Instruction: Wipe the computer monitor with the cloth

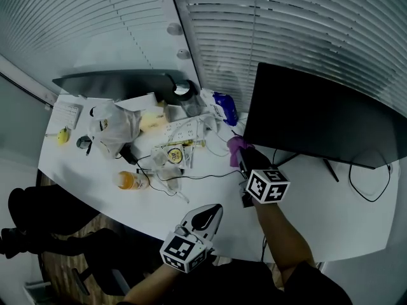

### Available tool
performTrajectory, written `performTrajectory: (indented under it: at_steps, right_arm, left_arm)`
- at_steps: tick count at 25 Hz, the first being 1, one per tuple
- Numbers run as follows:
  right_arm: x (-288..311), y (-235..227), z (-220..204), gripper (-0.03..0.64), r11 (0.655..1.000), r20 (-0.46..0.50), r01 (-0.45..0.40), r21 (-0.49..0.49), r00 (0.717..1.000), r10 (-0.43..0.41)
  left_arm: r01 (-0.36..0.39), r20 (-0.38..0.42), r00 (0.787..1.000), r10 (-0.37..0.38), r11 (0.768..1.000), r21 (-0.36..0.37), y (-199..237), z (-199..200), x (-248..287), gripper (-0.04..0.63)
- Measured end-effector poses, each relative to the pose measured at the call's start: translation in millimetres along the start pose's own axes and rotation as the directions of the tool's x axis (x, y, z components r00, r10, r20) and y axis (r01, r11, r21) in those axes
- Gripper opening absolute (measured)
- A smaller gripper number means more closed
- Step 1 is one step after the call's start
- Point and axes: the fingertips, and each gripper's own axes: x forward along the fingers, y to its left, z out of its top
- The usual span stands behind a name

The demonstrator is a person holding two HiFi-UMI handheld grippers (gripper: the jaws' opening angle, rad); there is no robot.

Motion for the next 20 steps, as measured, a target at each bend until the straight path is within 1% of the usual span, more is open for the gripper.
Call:
performTrajectory:
  at_steps: [8,15,20]
  right_arm:
    - [-1,4,10,0.077,1.0,0.024,0.02,-0.007,1.0,-0.02]
    - [-13,20,37,0.077,0.999,0.081,0.017,-0.038,0.997,-0.014]
    - [-23,34,64,0.077,0.999,0.119,0.014,-0.05,0.993,-0.008]
  left_arm:
    - [0.023,0.0,1.0,-0.023,1.0,0.014,1,2,-5,0.005]
    - [0.052,0.029,0.998,-0.053,0.998,0.041,-3,12,-11,0.005]
    - [0.066,0.033,0.997,-0.068,0.997,0.048,-6,22,-16,0.005]
